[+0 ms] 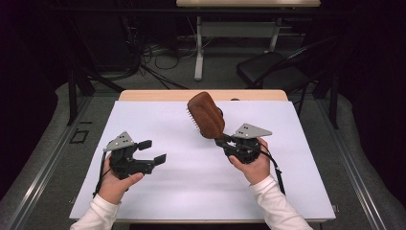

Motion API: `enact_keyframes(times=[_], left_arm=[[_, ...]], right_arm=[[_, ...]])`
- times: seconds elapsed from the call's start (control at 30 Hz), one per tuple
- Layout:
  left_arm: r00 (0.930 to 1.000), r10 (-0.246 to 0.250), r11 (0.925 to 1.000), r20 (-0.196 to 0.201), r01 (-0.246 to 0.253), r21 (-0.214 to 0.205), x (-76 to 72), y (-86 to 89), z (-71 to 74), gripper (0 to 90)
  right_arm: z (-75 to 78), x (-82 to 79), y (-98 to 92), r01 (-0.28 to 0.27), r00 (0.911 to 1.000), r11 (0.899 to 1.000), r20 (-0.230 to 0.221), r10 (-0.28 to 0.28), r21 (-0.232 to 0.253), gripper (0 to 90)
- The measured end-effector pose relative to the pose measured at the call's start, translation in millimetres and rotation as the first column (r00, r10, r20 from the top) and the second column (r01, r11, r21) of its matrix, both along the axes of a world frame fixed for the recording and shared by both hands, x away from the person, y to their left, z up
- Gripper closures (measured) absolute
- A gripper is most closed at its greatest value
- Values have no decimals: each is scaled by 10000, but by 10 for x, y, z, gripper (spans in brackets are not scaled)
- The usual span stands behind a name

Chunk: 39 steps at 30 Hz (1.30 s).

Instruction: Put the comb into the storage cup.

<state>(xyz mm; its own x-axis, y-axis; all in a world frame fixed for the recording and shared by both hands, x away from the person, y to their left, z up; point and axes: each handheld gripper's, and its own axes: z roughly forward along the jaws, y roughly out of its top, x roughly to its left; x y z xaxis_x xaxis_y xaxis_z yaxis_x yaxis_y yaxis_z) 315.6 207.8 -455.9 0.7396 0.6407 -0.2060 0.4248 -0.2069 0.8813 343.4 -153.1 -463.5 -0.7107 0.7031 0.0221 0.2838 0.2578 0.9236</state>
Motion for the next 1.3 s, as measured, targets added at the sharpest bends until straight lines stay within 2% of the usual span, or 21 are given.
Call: enact_keyframes(times=[0.27, 0.57, 0.73, 1.0, 1.3], left_arm=[[9999, 49, 9997, -100, -51, -230, 67, 3, 122, 175], [9999, 133, 9997, -70, -135, -211, 139, -5, 257, 167], [9997, 62, 9997, -218, -67, -216, 185, -25, 295, 164], [9998, -13, 10000, -194, 11, -98, 237, -75, 357, 163], [9996, -106, 9996, -267, 99, -276, 299, -144, 423, 163]], right_arm=[[-8, -8, 12, 3, 10000, 10000, 68, -3, 12, 722], [-20, -16, 30, -20, 9999, 10000, 111, 20, -4, 722], [-29, -19, 39, -22, 9999, 10000, 135, 23, -36, 723], [-45, -25, 59, -45, 9999, 10000, 148, 46, -54, 722], [-52, -30, 69, -46, 9999, 10000, 159, 47, -69, 723]])
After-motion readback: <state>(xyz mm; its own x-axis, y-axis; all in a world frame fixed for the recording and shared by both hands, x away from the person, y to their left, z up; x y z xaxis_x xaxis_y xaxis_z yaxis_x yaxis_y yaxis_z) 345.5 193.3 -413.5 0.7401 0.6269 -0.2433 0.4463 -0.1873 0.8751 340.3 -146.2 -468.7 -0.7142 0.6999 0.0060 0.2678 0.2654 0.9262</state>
